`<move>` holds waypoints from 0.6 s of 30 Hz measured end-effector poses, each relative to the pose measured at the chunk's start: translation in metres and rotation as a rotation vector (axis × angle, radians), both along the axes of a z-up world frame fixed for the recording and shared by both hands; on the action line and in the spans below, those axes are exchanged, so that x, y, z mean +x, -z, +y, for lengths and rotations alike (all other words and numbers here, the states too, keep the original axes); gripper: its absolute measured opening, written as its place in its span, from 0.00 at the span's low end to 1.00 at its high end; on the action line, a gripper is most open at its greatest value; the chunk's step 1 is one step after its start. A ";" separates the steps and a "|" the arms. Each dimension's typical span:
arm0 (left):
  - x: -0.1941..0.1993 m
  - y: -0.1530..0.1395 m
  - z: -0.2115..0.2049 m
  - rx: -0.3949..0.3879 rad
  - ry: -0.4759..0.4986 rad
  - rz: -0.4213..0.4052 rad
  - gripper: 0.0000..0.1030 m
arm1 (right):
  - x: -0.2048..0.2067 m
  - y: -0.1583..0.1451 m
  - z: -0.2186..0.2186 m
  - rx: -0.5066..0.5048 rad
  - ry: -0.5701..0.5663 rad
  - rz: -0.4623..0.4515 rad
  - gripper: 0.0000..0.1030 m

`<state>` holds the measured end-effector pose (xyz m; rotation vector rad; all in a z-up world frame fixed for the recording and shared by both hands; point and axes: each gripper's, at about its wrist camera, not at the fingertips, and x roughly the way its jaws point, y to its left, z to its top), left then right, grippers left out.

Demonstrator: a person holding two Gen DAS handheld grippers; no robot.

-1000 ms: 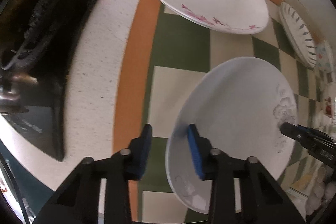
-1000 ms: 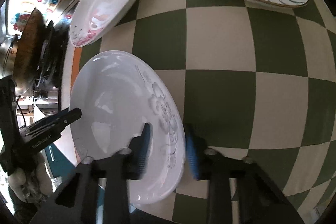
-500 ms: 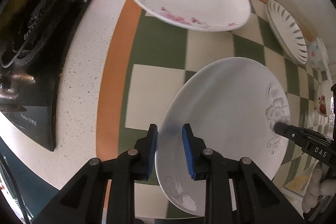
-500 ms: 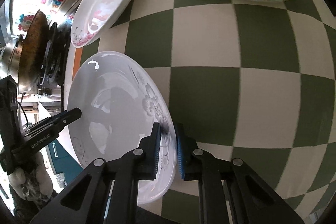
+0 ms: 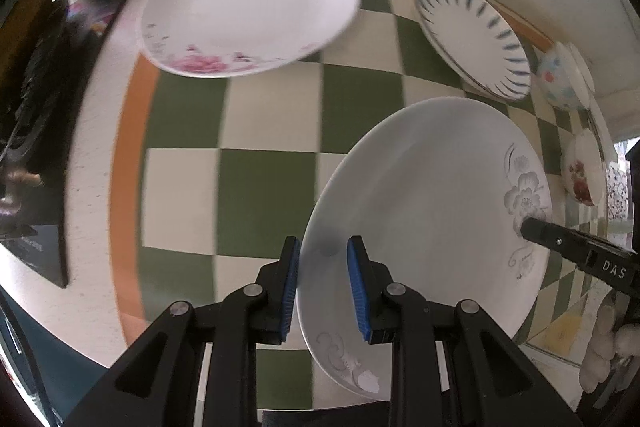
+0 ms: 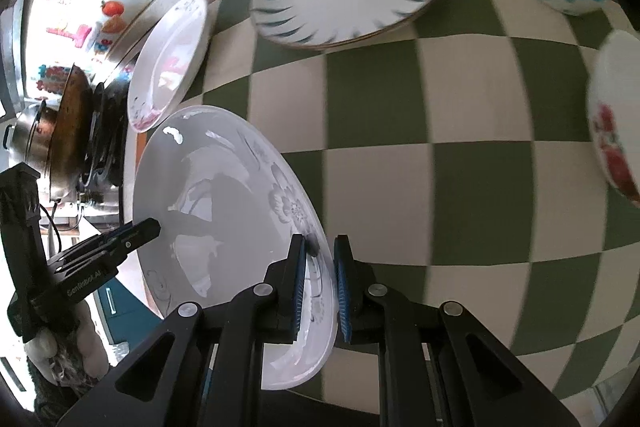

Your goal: Organize plates and bowls

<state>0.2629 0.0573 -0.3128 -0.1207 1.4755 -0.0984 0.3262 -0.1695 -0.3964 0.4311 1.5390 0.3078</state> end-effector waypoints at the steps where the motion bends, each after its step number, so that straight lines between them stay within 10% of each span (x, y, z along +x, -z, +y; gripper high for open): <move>1: 0.001 0.002 -0.002 0.002 0.009 0.003 0.21 | -0.001 0.001 -0.007 -0.002 0.005 0.003 0.16; 18: 0.023 0.034 -0.050 0.031 0.039 0.067 0.21 | 0.000 0.038 -0.062 -0.016 0.025 0.055 0.16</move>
